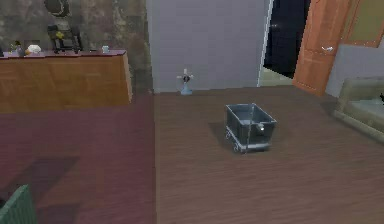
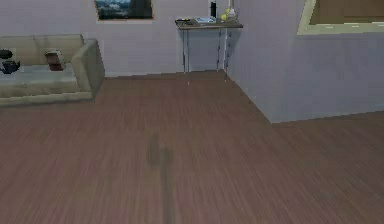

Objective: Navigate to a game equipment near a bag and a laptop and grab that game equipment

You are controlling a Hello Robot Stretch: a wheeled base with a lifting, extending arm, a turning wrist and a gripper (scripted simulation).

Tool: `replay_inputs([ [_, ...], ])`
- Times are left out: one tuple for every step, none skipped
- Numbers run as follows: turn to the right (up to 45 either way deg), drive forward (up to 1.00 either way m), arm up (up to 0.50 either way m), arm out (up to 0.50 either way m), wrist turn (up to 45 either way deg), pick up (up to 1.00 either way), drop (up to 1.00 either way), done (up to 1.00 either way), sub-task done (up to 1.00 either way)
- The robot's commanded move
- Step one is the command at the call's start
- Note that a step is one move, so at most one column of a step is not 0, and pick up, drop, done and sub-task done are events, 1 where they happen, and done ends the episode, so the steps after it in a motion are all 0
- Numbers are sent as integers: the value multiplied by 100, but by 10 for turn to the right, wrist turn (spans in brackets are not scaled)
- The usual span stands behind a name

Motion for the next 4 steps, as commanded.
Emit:
replay_inputs([
  [0, 100, 0, 0, 0, 0, 0, 0, 0],
  [0, 100, 0, 0, 0, 0, 0, 0, 0],
  [-120, 0, 0, 0, 0, 0, 0, 0, 0],
  [0, 20, 0, 0, 0, 0, 0, 0, 0],
])
